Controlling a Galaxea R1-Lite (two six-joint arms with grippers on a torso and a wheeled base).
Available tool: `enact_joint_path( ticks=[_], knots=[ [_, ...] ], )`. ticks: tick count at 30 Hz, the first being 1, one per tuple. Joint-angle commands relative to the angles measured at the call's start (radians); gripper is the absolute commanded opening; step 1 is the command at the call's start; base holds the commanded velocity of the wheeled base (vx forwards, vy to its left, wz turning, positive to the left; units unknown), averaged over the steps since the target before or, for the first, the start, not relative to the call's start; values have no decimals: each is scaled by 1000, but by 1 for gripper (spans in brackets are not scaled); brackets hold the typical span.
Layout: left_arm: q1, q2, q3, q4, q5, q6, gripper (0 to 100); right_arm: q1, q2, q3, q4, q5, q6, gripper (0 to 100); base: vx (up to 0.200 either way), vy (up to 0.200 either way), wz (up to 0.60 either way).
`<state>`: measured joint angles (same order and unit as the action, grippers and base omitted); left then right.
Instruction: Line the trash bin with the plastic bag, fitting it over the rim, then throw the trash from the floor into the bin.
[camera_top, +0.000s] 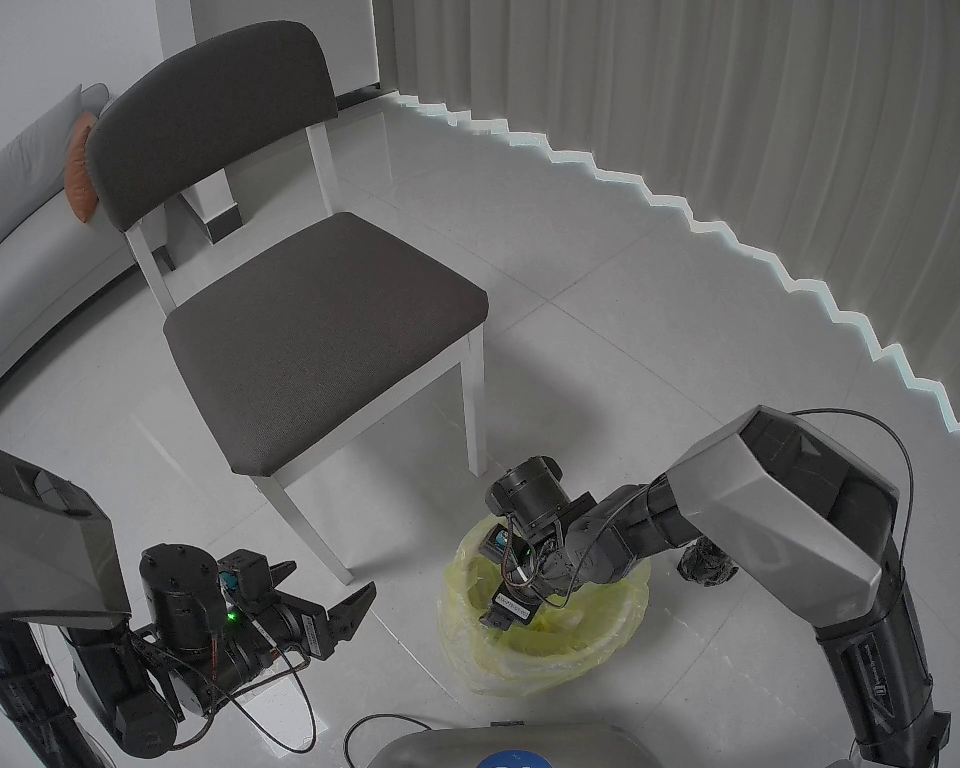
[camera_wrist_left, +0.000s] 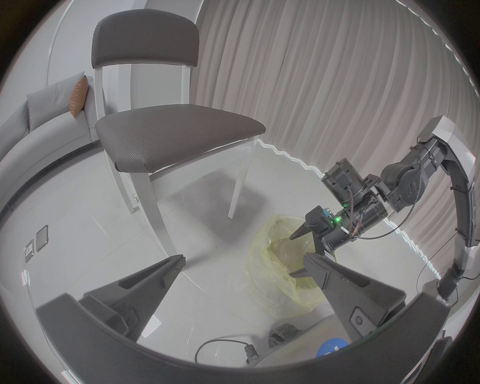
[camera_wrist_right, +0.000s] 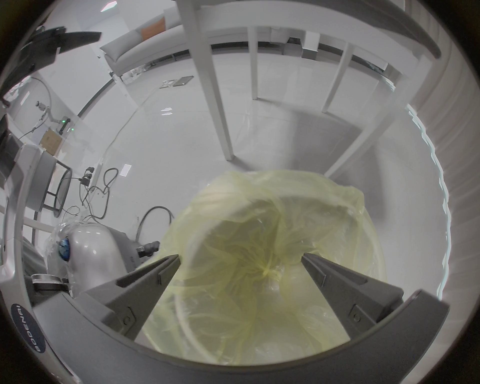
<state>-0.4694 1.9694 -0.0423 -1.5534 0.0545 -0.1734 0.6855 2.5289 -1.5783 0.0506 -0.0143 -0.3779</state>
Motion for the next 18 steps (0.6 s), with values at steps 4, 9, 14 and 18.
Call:
enact_joint_path(
  ticks=[4,9,14,18],
  knots=[
    [1,2,-4,-11,1,0,100,-6,40,-19,0,-1,-9,100,0,0,0],
    [-3,9,-8,-11,2,0,100,23,36,-14,2,-1,-7,100,0,0,0],
    [-3,8,-7,-11,2,0,100,77,47,-22,0,-1,-4,100,0,0,0],
    [-2,3,1,-11,2,0,100,98,90,-40,0,-3,-4,100,0,0,0]
  ],
)
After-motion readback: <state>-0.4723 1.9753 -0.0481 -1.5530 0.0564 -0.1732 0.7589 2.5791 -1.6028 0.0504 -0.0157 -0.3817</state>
